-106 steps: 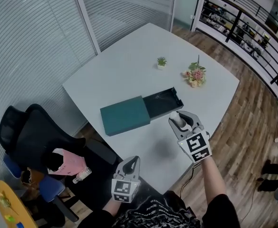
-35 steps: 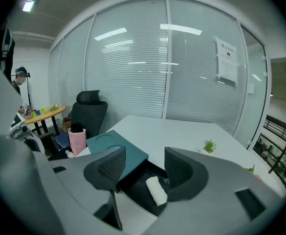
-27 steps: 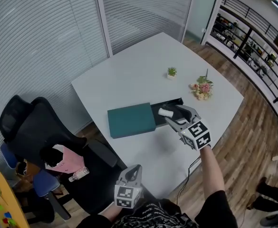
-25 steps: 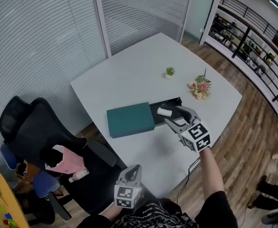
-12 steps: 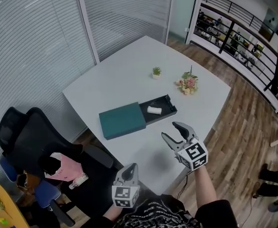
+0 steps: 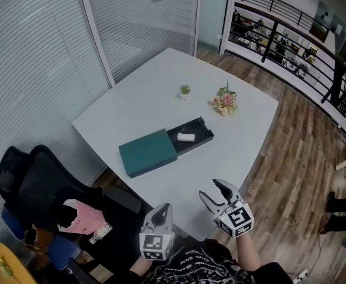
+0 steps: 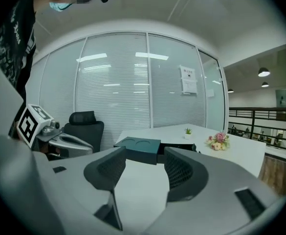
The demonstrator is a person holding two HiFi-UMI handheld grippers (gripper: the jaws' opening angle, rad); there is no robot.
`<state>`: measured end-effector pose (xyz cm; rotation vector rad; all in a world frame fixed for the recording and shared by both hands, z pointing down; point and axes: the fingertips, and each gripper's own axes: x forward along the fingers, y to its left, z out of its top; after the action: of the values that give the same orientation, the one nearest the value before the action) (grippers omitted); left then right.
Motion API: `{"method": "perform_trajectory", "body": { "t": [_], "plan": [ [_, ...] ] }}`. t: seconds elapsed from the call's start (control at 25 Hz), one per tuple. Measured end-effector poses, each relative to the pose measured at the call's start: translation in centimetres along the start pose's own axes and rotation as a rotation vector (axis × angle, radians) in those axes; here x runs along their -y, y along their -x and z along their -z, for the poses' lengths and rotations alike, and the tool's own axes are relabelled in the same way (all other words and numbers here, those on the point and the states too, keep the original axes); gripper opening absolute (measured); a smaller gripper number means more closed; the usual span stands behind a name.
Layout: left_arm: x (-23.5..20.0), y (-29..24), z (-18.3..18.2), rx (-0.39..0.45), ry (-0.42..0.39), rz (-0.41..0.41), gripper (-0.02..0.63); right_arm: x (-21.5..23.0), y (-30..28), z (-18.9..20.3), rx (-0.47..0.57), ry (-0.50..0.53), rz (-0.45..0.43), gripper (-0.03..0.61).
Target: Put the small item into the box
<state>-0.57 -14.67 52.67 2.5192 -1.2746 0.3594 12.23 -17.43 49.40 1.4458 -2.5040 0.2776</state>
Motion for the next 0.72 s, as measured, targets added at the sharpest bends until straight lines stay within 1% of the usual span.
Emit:
{"method": "perform_trajectory", "body": {
  "t": [0.16, 0.4, 0.48, 0.6, 0.64, 0.72],
  "plan": [
    [0.1, 0.5, 0.0, 0.005, -0.017, 0.045, 0.017, -2.5, 2.0, 2.2, -0.043, -0.015, 0.017, 0.255],
    [-0.9, 1.0, -0.1, 0.017, -0.030, 0.061, 0.017, -3.7, 3.2, 4.6, -0.049, -0.129, 0.101, 0.255],
    [-1.1, 1.0, -0.1, 0.021, -0.031, 0.068, 0.017, -3.8, 3.1, 4.8, -0.038, -0.132, 0.104, 0.255],
    [-1.3, 1.3, -0.4, 0.026, -0.040, 0.079, 0.017, -4.0, 2.7, 3.9, -0.024, -0.100, 0.107, 0.252],
    [-1.4, 1.3, -0.4, 0.027, -0.042, 0.081, 0.017, -4.1, 2.5, 3.5, -0.018, -0.090, 0.111, 0.243],
    [-1.5, 1.3, -0.5, 0.029, -0.043, 0.085, 0.017, -4.2, 2.4, 2.9, -0.003, -0.086, 0.127, 0.186]
  ]
}}
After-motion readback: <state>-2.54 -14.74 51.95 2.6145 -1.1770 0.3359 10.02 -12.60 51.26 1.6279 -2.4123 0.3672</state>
